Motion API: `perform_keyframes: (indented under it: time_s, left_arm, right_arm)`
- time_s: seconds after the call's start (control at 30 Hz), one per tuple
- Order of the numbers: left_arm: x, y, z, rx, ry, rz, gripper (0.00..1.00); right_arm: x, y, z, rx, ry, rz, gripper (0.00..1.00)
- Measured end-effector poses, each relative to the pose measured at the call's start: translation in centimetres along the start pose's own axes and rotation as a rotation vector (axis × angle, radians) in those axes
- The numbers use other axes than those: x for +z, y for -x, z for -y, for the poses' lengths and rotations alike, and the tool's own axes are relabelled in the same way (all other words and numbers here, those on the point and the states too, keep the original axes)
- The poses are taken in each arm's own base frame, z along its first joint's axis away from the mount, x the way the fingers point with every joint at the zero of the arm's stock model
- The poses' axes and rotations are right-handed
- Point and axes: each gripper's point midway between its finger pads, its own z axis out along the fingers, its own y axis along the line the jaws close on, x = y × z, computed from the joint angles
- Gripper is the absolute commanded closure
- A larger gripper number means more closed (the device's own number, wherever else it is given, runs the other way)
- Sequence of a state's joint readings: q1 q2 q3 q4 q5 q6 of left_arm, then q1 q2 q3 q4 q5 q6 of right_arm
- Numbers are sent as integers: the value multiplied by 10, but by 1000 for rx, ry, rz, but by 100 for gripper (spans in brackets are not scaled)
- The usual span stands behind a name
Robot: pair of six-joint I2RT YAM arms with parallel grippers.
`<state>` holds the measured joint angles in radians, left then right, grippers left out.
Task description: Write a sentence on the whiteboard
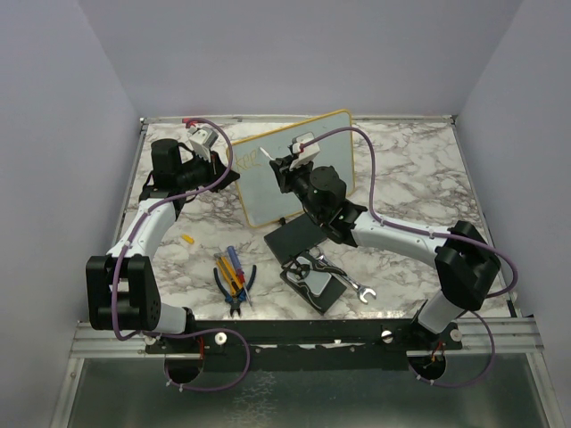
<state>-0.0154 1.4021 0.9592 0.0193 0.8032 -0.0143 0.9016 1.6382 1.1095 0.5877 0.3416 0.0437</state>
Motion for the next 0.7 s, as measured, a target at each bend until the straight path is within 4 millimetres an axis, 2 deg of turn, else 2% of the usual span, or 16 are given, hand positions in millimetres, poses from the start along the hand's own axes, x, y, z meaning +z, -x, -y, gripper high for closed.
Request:
perform_keyframes:
  time_s: [0.7]
  left_arm:
    - [0,0,0,0,0,0,100]
  right_arm:
    - [2,-9,-1,2,-2,-16,99]
